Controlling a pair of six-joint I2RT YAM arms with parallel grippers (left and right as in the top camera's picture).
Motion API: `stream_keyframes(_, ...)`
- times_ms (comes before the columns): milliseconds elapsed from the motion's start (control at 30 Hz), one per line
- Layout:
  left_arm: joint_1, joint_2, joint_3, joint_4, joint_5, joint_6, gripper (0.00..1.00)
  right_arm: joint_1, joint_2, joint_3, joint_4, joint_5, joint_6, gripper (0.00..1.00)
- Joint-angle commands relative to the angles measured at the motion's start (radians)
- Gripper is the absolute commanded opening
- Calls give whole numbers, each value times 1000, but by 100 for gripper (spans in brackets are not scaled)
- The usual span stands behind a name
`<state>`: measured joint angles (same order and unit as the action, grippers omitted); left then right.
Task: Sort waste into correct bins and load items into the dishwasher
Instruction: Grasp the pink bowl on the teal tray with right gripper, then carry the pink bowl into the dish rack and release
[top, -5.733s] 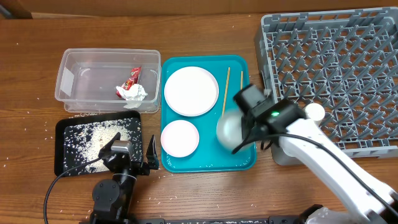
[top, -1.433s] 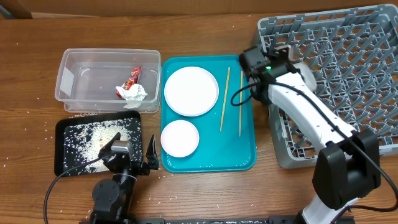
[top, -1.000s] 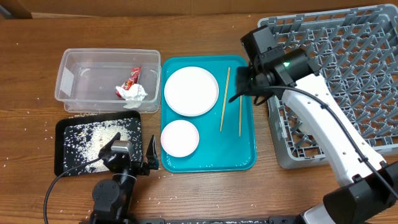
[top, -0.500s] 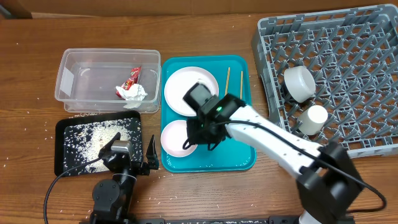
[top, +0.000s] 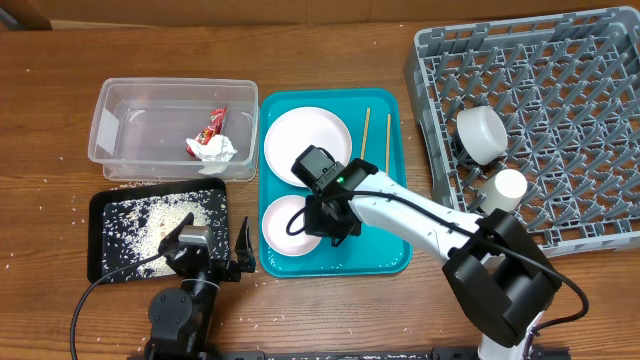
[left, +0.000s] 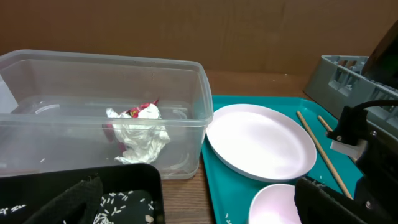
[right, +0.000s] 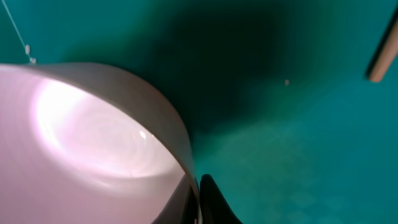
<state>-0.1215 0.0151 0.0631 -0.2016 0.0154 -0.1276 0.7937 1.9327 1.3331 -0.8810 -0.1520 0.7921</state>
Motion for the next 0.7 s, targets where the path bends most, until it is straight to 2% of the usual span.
stream_keyframes(0,10,-11,-4,0,8,0,100,-19,-31,15,-31,68,7,4)
stream_keyframes(167,10,-11,-4,0,8,0,100,-70,-165,96,-118,294,-162,4)
stream_keyframes(333,10,-11,-4,0,8,0,100,-138,-296,170,-170,807,-263,4)
stream_keyframes(400,10,-11,-4,0,8,0,100,-186,-335,173,-116,1034,-326,4)
stream_keyframes(467,10,-11,-4,0,8,0,100,-239,-347,173,-25,1167,-418,4)
stream_keyframes(567,10,-11,-4,0,8,0,100,-341,-341,172,164,1213,-635,4)
stream_keyframes(667,10,-11,-4,0,8,1,100,-436,-328,172,327,1213,-772,4)
